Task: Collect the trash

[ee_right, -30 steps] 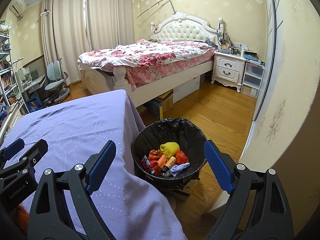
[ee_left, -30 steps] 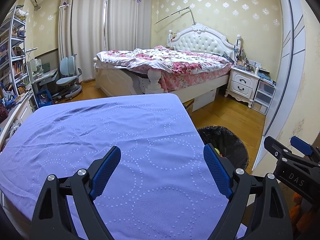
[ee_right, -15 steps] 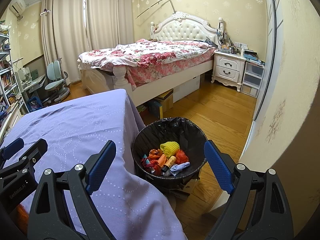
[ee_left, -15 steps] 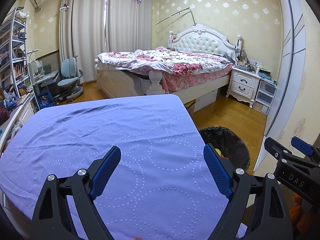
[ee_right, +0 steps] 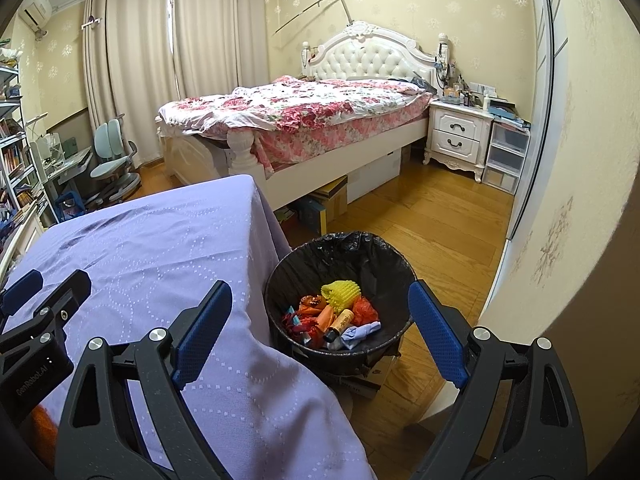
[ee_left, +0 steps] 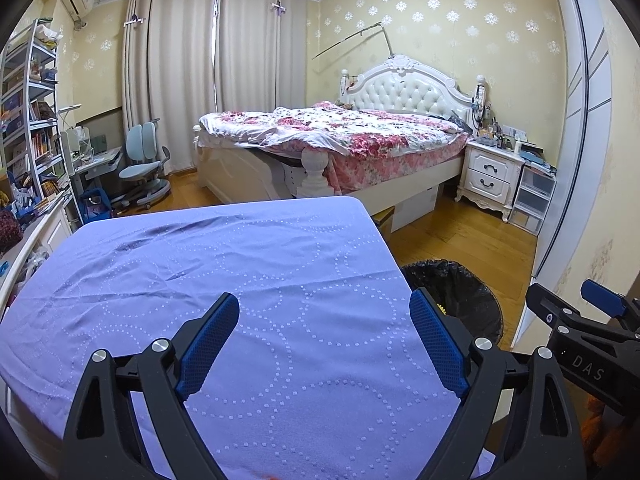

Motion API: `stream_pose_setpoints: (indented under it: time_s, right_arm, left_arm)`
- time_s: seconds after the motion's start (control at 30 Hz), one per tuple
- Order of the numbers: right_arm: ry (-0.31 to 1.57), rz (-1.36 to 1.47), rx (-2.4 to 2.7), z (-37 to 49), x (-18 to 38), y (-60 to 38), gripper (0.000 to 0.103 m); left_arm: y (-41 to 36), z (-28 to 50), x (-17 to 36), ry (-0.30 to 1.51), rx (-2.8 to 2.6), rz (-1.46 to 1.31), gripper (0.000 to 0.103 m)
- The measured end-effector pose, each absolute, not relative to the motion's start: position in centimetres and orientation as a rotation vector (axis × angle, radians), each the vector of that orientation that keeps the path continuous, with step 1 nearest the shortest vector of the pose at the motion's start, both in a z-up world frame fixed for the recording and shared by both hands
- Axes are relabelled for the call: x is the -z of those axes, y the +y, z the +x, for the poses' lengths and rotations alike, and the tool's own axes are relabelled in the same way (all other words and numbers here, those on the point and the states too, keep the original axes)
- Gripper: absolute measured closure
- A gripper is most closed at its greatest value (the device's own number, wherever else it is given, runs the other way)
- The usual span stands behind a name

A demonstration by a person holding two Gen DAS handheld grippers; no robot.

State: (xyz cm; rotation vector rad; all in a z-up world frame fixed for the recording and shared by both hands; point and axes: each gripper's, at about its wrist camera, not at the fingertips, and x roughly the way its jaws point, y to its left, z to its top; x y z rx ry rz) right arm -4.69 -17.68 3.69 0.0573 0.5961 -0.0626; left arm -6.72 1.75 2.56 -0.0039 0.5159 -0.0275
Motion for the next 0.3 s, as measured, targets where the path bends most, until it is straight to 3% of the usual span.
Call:
stream_pose_setpoints:
  time_s: [0.3]
  right_arm:
    - [0.607, 0.048, 0.046, -4.7, -2.9, -16.7, 0.015]
  left_arm:
    - [2.6, -5.3, -2.6, 0.545, 0.001, 0.019, 0.016]
